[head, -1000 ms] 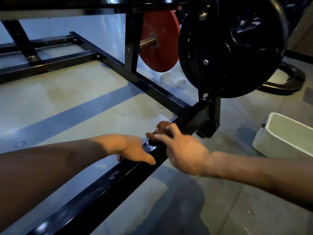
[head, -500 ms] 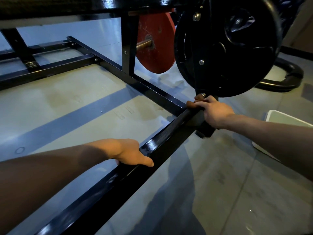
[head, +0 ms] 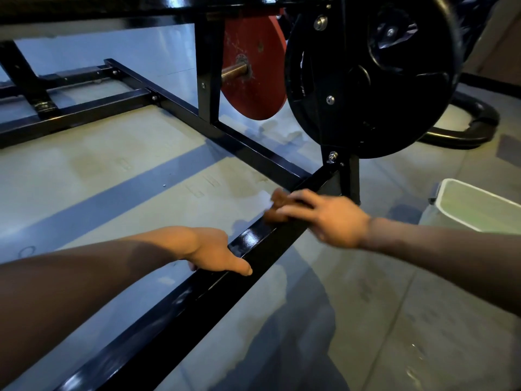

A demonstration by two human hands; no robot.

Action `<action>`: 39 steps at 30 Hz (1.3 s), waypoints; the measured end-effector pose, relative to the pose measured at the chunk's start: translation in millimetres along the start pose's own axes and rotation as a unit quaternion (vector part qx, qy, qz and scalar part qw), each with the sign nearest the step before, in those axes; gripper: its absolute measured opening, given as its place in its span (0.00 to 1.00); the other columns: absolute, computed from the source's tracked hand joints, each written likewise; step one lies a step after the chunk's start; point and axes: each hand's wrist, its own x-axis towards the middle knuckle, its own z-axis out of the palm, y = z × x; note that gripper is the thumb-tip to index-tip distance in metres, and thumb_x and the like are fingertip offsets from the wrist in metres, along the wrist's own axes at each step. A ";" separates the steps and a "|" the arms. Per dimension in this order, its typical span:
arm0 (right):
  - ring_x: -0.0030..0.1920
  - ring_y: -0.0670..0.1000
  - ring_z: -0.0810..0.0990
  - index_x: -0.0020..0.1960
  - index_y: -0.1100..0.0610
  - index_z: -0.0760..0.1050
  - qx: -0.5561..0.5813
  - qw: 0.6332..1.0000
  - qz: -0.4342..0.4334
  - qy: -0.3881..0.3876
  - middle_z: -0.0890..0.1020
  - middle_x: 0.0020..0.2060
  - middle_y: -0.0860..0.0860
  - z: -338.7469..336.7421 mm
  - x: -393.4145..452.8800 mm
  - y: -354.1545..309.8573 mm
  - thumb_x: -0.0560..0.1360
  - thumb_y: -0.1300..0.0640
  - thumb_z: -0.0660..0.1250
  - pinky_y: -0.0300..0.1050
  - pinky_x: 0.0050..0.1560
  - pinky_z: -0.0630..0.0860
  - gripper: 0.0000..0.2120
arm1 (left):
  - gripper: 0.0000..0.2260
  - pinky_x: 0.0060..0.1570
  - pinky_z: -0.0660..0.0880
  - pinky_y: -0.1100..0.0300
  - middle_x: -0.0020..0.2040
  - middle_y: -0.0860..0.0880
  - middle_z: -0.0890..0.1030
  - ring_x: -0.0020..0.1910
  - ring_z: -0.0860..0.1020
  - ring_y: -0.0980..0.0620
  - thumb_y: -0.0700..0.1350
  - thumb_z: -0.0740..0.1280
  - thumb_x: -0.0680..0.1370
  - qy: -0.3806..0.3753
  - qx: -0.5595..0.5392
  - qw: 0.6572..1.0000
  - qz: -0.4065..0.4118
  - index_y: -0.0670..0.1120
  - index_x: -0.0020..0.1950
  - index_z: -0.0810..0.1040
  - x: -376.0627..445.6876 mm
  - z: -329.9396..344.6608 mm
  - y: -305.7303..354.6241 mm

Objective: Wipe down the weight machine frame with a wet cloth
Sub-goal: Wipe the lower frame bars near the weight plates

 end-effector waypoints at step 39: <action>0.45 0.55 0.83 0.73 0.39 0.67 0.076 0.996 0.049 0.028 0.67 0.72 0.48 5.0 -5.7 -21.4 0.78 0.53 0.64 0.46 0.34 0.77 0.25 | 0.36 0.44 0.77 0.55 0.44 0.42 0.84 0.42 0.83 0.45 0.78 0.66 0.67 0.030 0.011 0.999 0.024 0.43 0.42 0.79 12.9 9.0 -12.1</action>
